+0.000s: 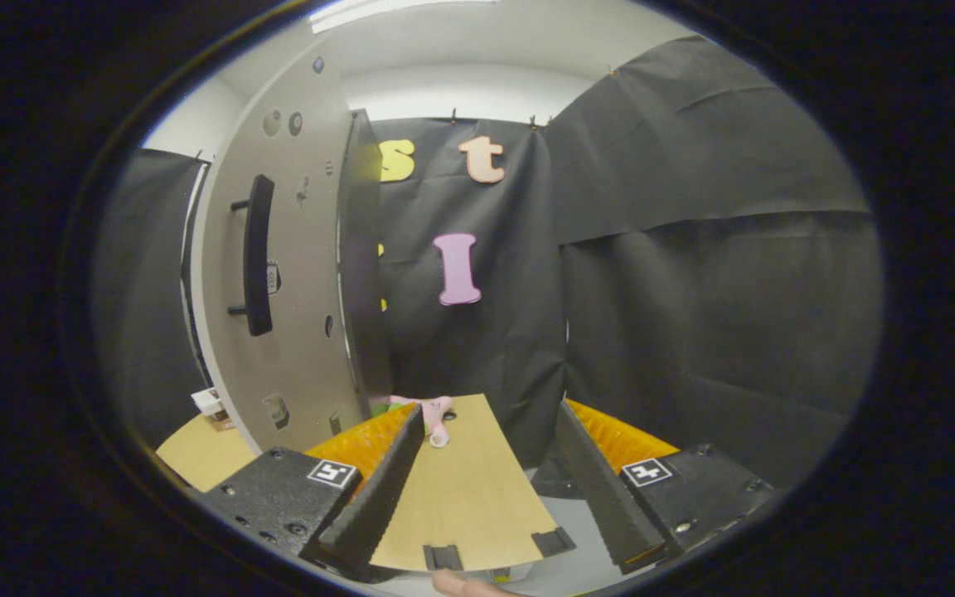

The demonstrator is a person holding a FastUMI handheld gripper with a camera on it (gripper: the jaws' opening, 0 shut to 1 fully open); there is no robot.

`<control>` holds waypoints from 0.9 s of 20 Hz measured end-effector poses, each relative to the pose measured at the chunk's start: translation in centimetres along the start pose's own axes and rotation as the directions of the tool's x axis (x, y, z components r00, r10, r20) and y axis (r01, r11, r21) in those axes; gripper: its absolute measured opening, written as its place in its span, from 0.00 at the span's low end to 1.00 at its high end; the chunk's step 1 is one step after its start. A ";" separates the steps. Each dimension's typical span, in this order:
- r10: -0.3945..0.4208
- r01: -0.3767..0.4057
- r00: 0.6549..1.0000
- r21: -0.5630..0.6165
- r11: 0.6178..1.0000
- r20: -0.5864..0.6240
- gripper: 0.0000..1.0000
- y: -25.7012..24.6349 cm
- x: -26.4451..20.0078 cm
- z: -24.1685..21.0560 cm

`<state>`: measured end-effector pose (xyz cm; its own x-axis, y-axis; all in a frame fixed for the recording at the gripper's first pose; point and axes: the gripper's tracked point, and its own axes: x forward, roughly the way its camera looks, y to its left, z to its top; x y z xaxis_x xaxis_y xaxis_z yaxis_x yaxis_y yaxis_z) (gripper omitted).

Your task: Open the shoe cabinet door, grab the shoes and put them into the shoe cabinet, then close the shoe cabinet door.

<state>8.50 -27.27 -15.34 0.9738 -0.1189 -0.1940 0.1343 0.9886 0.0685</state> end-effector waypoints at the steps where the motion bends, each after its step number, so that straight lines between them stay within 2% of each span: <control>1: 0.019 -0.019 1.000 -0.019 1.000 0.000 1.00 1.2 0.6 0.0; 4: 0.084 -0.083 0.996 -0.080 0.993 0.009 1.00 5.3 1.3 0.4; 6: 0.102 -0.099 0.995 -0.113 0.989 0.019 1.00 7.8 1.3 0.4; 9: 0.179 -0.177 0.984 -0.147 0.973 -0.002 1.00 13.0 0.8 -1.4; 12: 0.105 -0.095 0.994 -0.185 0.978 0.043 0.98 13.7 0.5 -1.3; 14: 0.107 -0.098 0.993 -0.165 0.981 0.049 0.94 15.5 0.0 -1.6; 18: 0.168 -0.166 0.985 -0.055 0.985 0.038 0.94 19.2 -0.1 -2.5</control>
<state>10.50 -8.04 -16.45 0.9888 0.0452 -0.1423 -0.0390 0.9982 0.0457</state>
